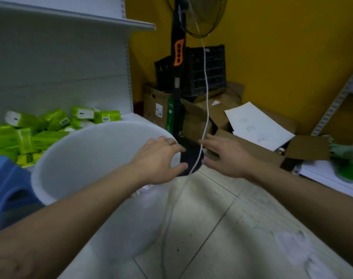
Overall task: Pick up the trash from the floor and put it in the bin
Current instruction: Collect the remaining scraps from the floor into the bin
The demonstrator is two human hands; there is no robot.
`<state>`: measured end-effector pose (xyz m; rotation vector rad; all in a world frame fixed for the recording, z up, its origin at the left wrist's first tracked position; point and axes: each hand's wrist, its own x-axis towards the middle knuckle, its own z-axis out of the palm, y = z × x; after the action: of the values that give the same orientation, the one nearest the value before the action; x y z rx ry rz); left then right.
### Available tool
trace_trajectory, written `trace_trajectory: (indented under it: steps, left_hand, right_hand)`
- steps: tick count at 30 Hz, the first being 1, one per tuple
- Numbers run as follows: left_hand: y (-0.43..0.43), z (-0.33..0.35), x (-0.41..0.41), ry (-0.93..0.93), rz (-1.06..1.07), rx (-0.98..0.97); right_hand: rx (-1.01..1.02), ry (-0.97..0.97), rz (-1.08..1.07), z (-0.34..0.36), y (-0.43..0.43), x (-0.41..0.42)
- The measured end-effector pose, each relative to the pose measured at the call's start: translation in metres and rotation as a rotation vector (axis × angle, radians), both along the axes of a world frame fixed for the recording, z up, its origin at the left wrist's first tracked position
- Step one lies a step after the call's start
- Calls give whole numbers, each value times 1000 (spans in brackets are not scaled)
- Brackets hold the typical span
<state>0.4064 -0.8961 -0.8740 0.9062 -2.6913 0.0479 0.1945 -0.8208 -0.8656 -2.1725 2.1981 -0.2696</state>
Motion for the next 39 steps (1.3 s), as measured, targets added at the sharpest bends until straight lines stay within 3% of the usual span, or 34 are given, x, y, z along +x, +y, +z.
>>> trace_trajectory:
  steps: [7, 10, 17, 22, 26, 29, 36, 39]
  left_hand:
    - [42, -17, -112, -90, -189, -12]
    - [61, -39, -152, -74, -204, 86]
    - [109, -131, -236, -259, -203, 381]
    - [145, -189, -277, -345, -206, 576]
    - [160, -216, -289, -415, -177, 671]
    - [162, -235, -287, -395, -143, 696]
    - [166, -303, -255, -417, -173, 696]
    - [164, -324, -253, -458, -174, 642]
  right_hand:
    - [231, 267, -200, -20, 77, -114]
    - [275, 204, -268, -49, 117, -161]
    - [524, 24, -471, -184, 203, -245]
    - [564, -190, -533, -269, 214, -257]
    - [640, -152, -471, -312, 201, -245]
    - [514, -178, -433, -327, 190, -221]
    - [374, -238, -13, -331, 191, -167]
    - [196, -266, -153, -318, 205, -177]
